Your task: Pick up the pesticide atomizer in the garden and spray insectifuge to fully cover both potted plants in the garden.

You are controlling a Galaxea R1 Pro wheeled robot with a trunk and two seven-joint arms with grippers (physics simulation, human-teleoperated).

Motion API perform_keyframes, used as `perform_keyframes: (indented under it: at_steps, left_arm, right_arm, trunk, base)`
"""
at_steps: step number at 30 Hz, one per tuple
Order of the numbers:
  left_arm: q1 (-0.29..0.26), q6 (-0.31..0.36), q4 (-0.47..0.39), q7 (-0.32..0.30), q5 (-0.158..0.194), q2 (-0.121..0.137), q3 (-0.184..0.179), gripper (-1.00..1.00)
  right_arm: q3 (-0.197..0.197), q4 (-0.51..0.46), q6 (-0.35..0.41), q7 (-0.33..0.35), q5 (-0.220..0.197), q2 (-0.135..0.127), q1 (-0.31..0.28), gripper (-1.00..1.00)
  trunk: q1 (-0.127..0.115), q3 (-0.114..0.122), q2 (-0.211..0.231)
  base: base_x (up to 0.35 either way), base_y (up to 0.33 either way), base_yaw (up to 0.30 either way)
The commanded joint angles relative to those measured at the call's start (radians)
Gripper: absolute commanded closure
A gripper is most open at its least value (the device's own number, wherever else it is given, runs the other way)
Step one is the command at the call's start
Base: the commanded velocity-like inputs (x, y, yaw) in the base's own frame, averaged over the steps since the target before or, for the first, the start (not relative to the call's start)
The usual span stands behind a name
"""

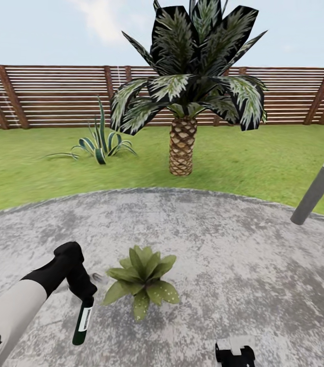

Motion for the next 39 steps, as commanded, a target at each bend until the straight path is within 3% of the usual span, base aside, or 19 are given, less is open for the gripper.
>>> perform_keyframes:
  at_steps: [1,4,8,11,14,18,25,30,34,36,39]
  left_arm:
    - [0.000,0.010,-0.003,-0.009,-0.007,0.002,-0.003,1.00]
    - [0.001,0.008,-0.011,-0.002,-0.012,0.006,-0.007,1.00]
    - [0.043,-0.063,-0.007,0.012,-0.104,0.018,-0.022,1.00]
    - [0.057,-0.101,-0.005,0.014,-0.121,0.019,-0.018,1.00]
    - [0.059,-0.106,-0.004,0.024,-0.123,0.019,-0.015,1.00]
    - [0.062,-0.107,0.001,0.118,-0.114,0.022,-0.010,1.00]
    - [0.063,-0.106,-0.010,0.138,-0.109,0.013,-0.008,1.00]
    - [0.063,-0.107,-0.009,0.138,-0.110,0.008,0.083,1.00]
    - [0.093,-0.109,0.007,0.138,-0.108,0.000,0.083,1.00]
    - [0.138,-0.111,-0.001,0.152,-0.118,-0.023,0.082,1.00]
    - [0.144,-0.111,-0.003,0.176,-0.114,-0.026,0.086,1.00]
  right_arm:
    - [0.009,0.001,-0.003,-0.004,-0.007,0.000,-0.001,-1.00]
    - [0.009,0.001,-0.003,-0.004,-0.007,0.000,-0.001,-1.00]
    - [0.009,0.001,-0.003,-0.004,-0.007,0.000,-0.001,-1.00]
    - [0.009,0.001,-0.003,-0.004,-0.007,0.000,-0.001,-1.00]
    - [0.009,0.001,-0.003,-0.004,-0.007,0.000,-0.001,-1.00]
    - [0.009,0.001,-0.003,-0.004,-0.007,0.000,-0.001,-1.00]
    - [0.009,0.003,-0.004,-0.004,-0.004,-0.002,-0.001,-1.00]
    - [0.010,0.001,-0.005,-0.003,-0.005,0.000,-0.001,-1.00]
    - [0.007,0.000,-0.005,-0.004,-0.006,-0.001,-0.001,-1.00]
    - [0.007,0.000,-0.005,-0.004,-0.007,-0.001,-0.001,-1.00]
    - [0.007,0.000,-0.005,-0.004,-0.006,-0.001,-0.001,-1.00]
  trunk:
    - [0.000,-0.001,0.000]
    - [0.000,-0.001,0.000]
    - [0.000,-0.001,0.000]
    - [0.000,-0.001,0.000]
    - [0.000,-0.001,0.000]
    - [0.000,-0.001,0.000]
    - [0.000,-0.001,0.000]
    - [0.000,-0.001,0.000]
    - [0.000,-0.001,0.000]
    - [0.000,-0.001,0.000]
    - [0.000,-0.001,0.000]
  base:
    - [0.279,0.072,-0.266]
    - [0.102,0.023,-0.263]
    - [0.013,0.003,-0.109]
    - [0.001,0.000,-0.012]
    - [0.000,0.000,-0.003]
    - [0.000,0.000,-0.209]
    - [-0.138,0.159,-0.049]
    - [0.079,0.309,0.000]
    - [0.035,0.081,-0.018]
    - [0.002,0.005,-0.219]
    - [0.000,0.001,-0.261]
